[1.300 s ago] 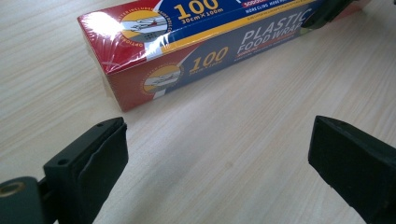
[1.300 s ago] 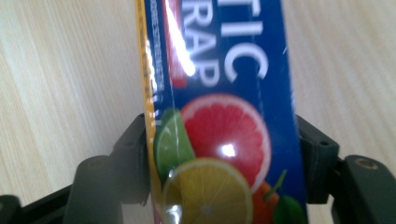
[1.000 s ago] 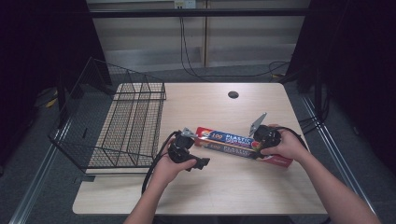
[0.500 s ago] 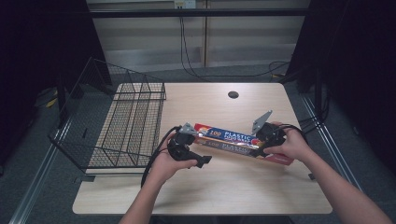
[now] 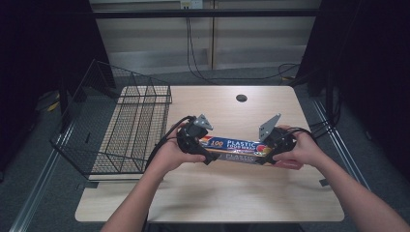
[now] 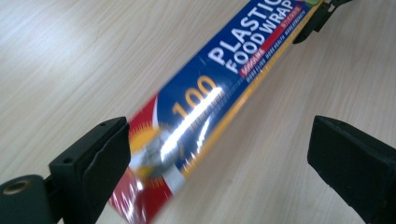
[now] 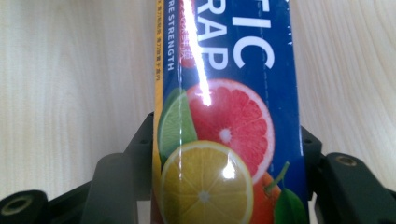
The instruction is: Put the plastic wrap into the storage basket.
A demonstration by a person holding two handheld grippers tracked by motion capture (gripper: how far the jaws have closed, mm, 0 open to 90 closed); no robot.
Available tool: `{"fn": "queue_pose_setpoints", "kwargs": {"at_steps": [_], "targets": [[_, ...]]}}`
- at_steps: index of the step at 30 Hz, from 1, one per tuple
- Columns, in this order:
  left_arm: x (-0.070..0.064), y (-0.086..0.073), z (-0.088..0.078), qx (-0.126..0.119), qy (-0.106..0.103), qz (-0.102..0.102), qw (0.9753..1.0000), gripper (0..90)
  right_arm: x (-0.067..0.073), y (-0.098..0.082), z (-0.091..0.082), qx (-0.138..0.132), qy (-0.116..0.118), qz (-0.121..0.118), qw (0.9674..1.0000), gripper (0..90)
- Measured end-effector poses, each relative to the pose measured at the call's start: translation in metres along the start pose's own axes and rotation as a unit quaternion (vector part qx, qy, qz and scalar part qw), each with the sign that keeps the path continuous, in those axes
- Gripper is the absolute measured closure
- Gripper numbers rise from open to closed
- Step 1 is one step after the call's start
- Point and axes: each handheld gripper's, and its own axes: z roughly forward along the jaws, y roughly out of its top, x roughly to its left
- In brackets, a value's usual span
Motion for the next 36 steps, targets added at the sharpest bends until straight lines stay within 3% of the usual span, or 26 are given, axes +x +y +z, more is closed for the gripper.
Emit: {"fn": "queue_pose_setpoints", "kwargs": {"at_steps": [1,4,9,12,15,16,20,22,24,26,32,33,35,36], "targets": [[0.000,0.003,0.002,0.006,0.004,-0.003,1.0000,7.2,0.002,0.003,-0.002,-0.006,0.003,-0.007,1.0000,43.8],[0.003,0.010,0.008,0.019,-0.013,0.007,0.9997,7.7,0.005,0.007,-0.007,-0.019,0.003,-0.017,0.9997,43.7],[0.005,0.019,0.017,0.024,-0.032,0.008,0.9992,8.0,0.008,0.010,-0.011,-0.020,0.008,-0.027,0.9994,43.6],[0.002,0.026,0.023,0.039,-0.051,0.034,0.9974,8.4,0.010,0.013,-0.012,-0.014,0.010,-0.035,0.9992,43.6],[-0.002,0.029,0.029,0.036,-0.057,0.035,0.9971,8.6,0.011,0.014,-0.012,-0.016,0.013,-0.037,0.9991,43.6],[-0.003,0.031,0.033,0.043,-0.063,0.044,0.9962,8.5,0.011,0.015,-0.011,-0.018,0.013,-0.042,0.9988,43.6],[-0.007,0.032,0.040,0.060,-0.065,0.057,0.9944,7.7,0.012,0.016,-0.010,-0.020,0.017,-0.046,0.9986,43.5],[-0.009,0.033,0.044,0.070,-0.077,0.057,0.9929,7.7,0.012,0.017,-0.010,-0.019,0.017,-0.045,0.9986,43.5],[-0.011,0.034,0.047,0.073,-0.070,0.068,0.9925,6.8,0.012,0.017,-0.011,-0.021,0.021,-0.046,0.9985,43.5],[-0.012,0.035,0.050,0.070,-0.067,0.063,0.9932,6.0,0.012,0.019,-0.011,-0.024,0.025,-0.048,0.9982,43.4],[-0.016,0.035,0.056,0.085,-0.080,0.068,0.9908,16.0,0.014,0.026,-0.013,-0.023,0.025,-0.062,0.9975,43.3],[-0.015,0.036,0.056,0.097,-0.081,0.081,0.9887,16.2,0.014,0.027,-0.013,-0.024,0.026,-0.064,0.9973,43.3],[-0.016,0.035,0.057,0.095,-0.082,0.070,0.9896,20.0,0.014,0.027,-0.013,-0.025,0.027,-0.066,0.9971,43.3],[-0.016,0.035,0.059,0.103,-0.092,0.070,0.9879,21.2,0.015,0.028,-0.013,-0.025,0.035,-0.070,0.9966,43.2]]}}
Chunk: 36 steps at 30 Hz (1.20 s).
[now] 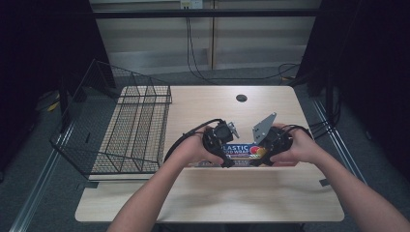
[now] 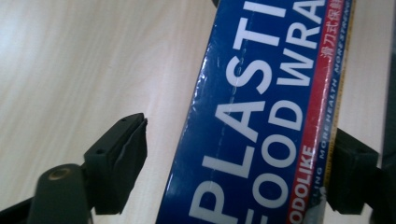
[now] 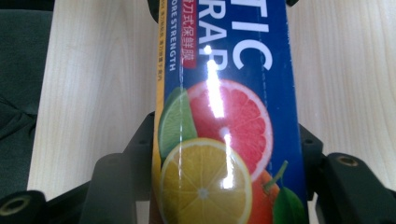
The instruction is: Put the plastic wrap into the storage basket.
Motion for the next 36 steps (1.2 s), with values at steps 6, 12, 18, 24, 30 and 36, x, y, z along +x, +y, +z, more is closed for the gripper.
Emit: {"fn": "queue_pose_setpoints", "kwargs": {"at_steps": [6,12,18,24,30,36], "targets": [[-0.009,0.006,0.000,0.033,-0.015,0.001,0.9993,38.7,0.000,-0.001,0.003,0.003,0.012,-0.001,0.9999,42.5],[-0.015,0.004,-0.013,0.024,-0.008,-0.029,0.9993,42.3,-0.007,-0.010,-0.010,-0.078,0.014,0.037,0.9961,25.8],[-0.006,-0.007,-0.030,0.026,0.007,-0.068,0.9973,42.7,-0.013,-0.025,-0.024,-0.125,-0.054,0.113,0.9841,15.1],[0.000,-0.018,-0.044,0.031,0.025,-0.094,0.9948,42.9,-0.014,-0.038,-0.037,-0.134,-0.114,0.174,0.9690,9.2],[0.009,-0.024,-0.058,0.027,0.034,-0.116,0.9924,42.9,-0.007,-0.040,-0.037,-0.143,-0.124,0.179,0.9655,0.7],[0.017,-0.029,-0.071,0.020,0.043,-0.145,0.9883,43.0,0.003,-0.044,-0.028,-0.120,-0.149,0.183,0.9644,0.6]]}}
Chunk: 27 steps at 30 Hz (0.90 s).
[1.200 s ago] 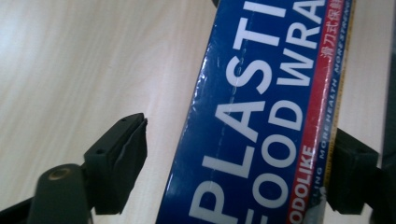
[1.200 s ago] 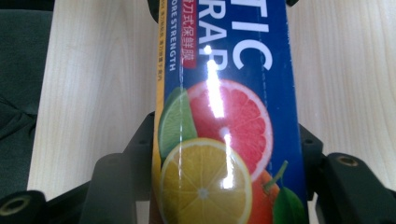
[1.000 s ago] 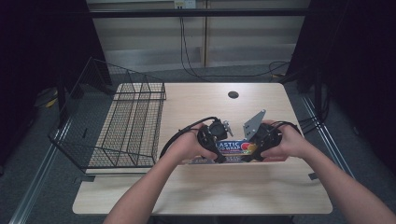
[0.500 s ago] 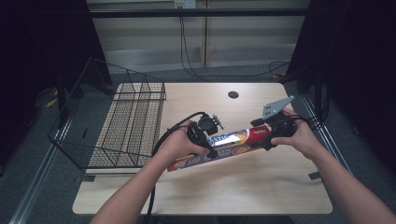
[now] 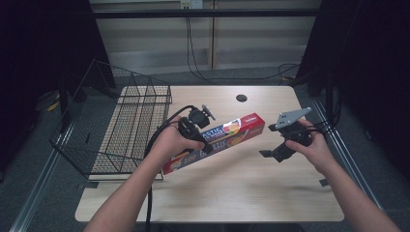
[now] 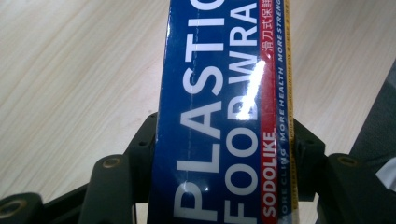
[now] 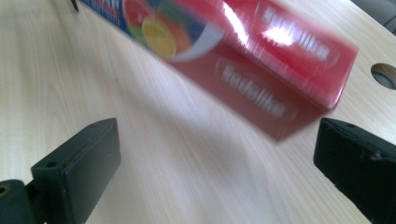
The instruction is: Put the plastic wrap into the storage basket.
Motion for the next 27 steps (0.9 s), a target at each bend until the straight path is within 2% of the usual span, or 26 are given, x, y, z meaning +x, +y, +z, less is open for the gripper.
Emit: {"fn": "queue_pose_setpoints", "kwargs": {"at_steps": [1,3,4,6,8,11,13,14,16,17,18,19,20,22,23,25,27], "targets": [[0.003,-0.002,-0.003,-0.003,0.003,-0.010,0.9999,43.0,0.001,-0.002,0.001,0.002,-0.007,0.000,1.0000,0.6],[0.006,-0.003,-0.006,-0.004,0.006,-0.019,0.9998,43.0,0.003,-0.006,0.002,0.001,-0.005,0.007,1.0000,0.6],[0.006,-0.003,-0.006,-0.004,0.006,-0.019,0.9998,42.9,0.005,-0.007,0.002,0.004,-0.019,0.005,0.9998,0.6],[0.010,-0.004,-0.011,-0.005,0.007,-0.030,0.9995,43.0,0.005,-0.009,0.002,0.004,-0.016,0.002,0.9999,0.6],[0.014,-0.006,-0.016,-0.004,0.013,-0.047,0.9988,42.9,0.011,-0.012,0.002,0.007,-0.035,0.005,0.9994,0.5],[0.017,-0.007,-0.019,-0.005,0.018,-0.050,0.9986,43.0,0.014,-0.015,0.003,0.006,-0.037,0.008,0.9993,0.6],[0.020,-0.008,-0.022,-0.007,0.021,-0.061,0.9979,42.9,0.017,-0.018,0.004,0.008,-0.038,0.014,0.9992,0.6],[0.021,-0.008,-0.025,-0.001,0.023,-0.064,0.9977,42.9,0.017,-0.020,0.004,0.002,-0.033,0.012,0.9994,0.6],[0.023,-0.008,-0.027,-0.004,0.029,-0.072,0.9970,42.9,0.018,-0.024,0.004,-0.004,-0.031,0.017,0.9994,0.6],[0.024,-0.009,-0.028,-0.005,0.031,-0.078,0.9964,42.9,0.017,-0.026,0.004,-0.009,-0.032,0.022,0.9992,0.6],[0.025,-0.009,-0.029,-0.002,0.031,-0.080,0.9963,42.9,0.017,-0.030,0.005,-0.014,-0.022,0.034,0.9991,0.6],[0.026,-0.009,-0.029,-0.008,0.034,-0.085,0.9958,42.9,0.017,-0.030,0.005,-0.014,-0.022,0.034,0.9991,0.6],[0.028,-0.009,-0.032,-0.002,0.034,-0.087,0.9956,42.9,0.018,-0.034,0.006,-0.013,-0.025,0.036,0.9989,0.6],[0.028,-0.009,-0.032,-0.005,0.038,-0.092,0.9950,43.0,0.018,-0.036,0.007,-0.014,-0.023,0.037,0.9989,0.6],[0.029,-0.009,-0.033,-0.007,0.044,-0.103,0.9937,42.9,0.019,-0.038,0.007,-0.015,-0.023,0.043,0.9987,0.6],[0.030,-0.008,-0.035,-0.006,0.046,-0.106,0.9933,42.9,0.019,-0.039,0.007,-0.017,-0.022,0.043,0.9987,0.6],[0.032,-0.009,-0.037,-0.008,0.047,-0.114,0.9924,43.0,0.020,-0.041,0.007,-0.018,-0.027,0.045,0.9984,0.6]]}}
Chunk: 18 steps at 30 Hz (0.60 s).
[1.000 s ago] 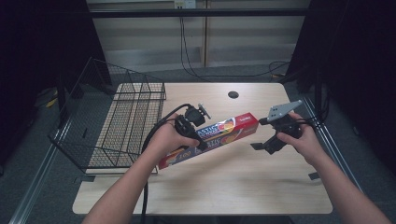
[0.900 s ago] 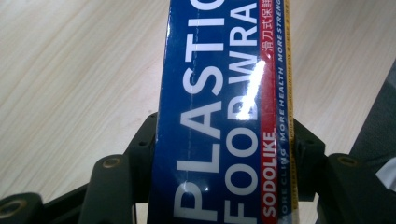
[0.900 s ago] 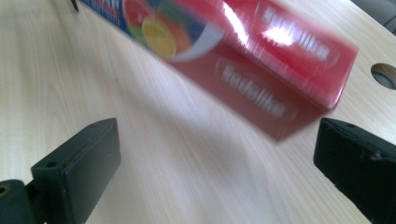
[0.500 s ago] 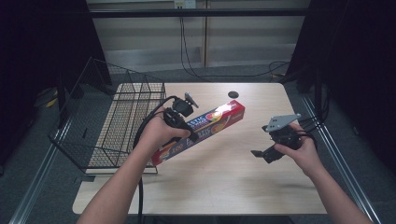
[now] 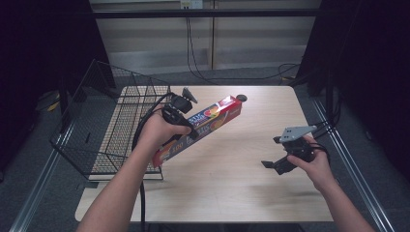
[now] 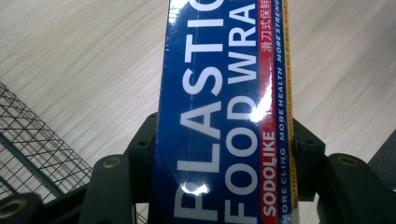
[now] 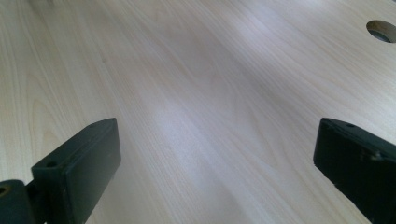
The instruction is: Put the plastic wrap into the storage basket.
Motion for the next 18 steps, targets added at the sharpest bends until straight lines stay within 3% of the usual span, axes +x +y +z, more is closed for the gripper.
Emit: {"fn": "queue_pose_setpoints", "kwargs": {"at_steps": [10,13,15,18], "targets": [[0.015,-0.003,-0.019,-0.002,0.022,-0.034,0.9992,43.0,0.003,-0.002,0.001,-0.006,-0.005,0.004,1.0000,0.6],[0.020,-0.006,-0.024,-0.010,0.028,-0.054,0.9981,43.0,0.002,-0.004,0.003,-0.011,0.001,0.007,0.9999,0.6],[0.022,-0.006,-0.026,-0.007,0.030,-0.054,0.9981,43.0,0.002,-0.004,0.004,-0.011,-0.004,0.007,0.9999,0.6],[0.023,-0.007,-0.029,-0.020,0.033,-0.083,0.9958,42.9,0.003,-0.004,0.004,-0.013,-0.002,0.008,0.9999,0.6]]}}
